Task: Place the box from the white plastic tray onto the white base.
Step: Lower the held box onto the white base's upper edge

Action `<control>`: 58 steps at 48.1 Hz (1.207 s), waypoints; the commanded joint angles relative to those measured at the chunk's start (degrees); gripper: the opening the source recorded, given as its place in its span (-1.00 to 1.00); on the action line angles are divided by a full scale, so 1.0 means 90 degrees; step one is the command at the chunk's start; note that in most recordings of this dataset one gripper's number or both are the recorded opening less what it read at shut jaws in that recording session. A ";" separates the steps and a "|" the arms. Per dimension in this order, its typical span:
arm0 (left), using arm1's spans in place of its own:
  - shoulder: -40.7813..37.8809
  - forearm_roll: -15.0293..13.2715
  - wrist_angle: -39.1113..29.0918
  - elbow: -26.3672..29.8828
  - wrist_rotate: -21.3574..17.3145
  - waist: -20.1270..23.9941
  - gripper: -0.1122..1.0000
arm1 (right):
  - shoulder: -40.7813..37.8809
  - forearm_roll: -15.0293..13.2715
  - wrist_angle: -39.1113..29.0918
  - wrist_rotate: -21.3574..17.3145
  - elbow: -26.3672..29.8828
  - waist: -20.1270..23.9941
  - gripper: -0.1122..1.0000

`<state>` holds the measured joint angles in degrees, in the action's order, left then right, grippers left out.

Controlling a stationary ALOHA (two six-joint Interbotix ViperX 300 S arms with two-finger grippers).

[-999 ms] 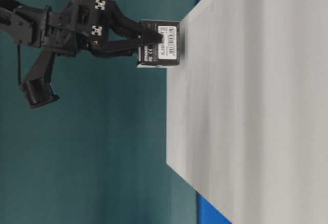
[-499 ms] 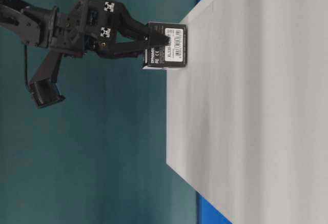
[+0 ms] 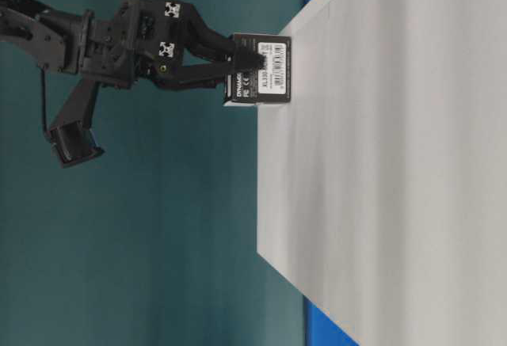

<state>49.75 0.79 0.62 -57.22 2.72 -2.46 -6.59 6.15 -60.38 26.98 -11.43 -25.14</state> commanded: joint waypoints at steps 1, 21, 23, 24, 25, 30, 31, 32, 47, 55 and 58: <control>-0.0020 0.0010 0.0039 0.0166 0.0020 -0.0010 -0.93 | -0.0078 0.0020 0.0020 -0.0020 0.0010 0.0068 0.22; -0.0029 0.0010 0.0020 0.0156 0.0020 -0.0010 -0.93 | -0.0098 0.0020 0.0059 -0.0029 -0.0059 0.0068 0.22; -0.0029 0.0010 0.0020 0.0156 0.0020 -0.0010 -0.93 | -0.0098 0.0020 0.0068 -0.0020 -0.0068 0.0078 0.22; -0.0029 0.0010 0.0020 0.0156 0.0020 -0.0010 -0.93 | -0.0098 0.0010 0.0078 -0.0010 -0.0059 0.0078 0.22; -0.0029 0.0010 0.0020 0.0156 0.0020 -0.0010 -0.93 | -0.0098 0.0010 0.0088 -0.0010 -0.0068 0.0068 0.22; -0.0029 0.0010 0.0020 0.0156 0.0020 -0.0010 -0.93 | -0.0098 0.0010 0.0117 -0.0010 -0.0068 0.0068 0.22; -0.0029 0.0000 0.0020 0.0156 0.0020 -0.0010 -0.93 | -0.0098 0.0010 0.0117 -0.0010 -0.0059 0.0068 0.22; -0.0029 0.0000 0.0020 0.0156 0.0020 -0.0020 -0.93 | -0.0098 0.0010 0.0117 -0.0010 -0.0059 0.0068 0.22; -0.0029 0.0010 0.0020 0.0146 0.0020 -0.0010 -0.93 | -0.0068 -0.0039 0.0576 0.0059 -0.0127 0.0117 0.97; -0.0029 0.0010 0.0020 0.0146 0.0020 -0.0010 -0.93 | -0.0059 -0.0205 0.0684 0.0068 -0.0156 0.0176 0.98; -0.0029 0.0010 0.0010 0.0146 0.0020 -0.0010 -0.93 | -0.0059 -0.0215 0.0664 0.0068 -0.0156 0.0176 0.98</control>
<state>49.75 0.70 0.53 -57.22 2.90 -2.46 -6.94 4.48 -54.67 27.51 -13.10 -24.26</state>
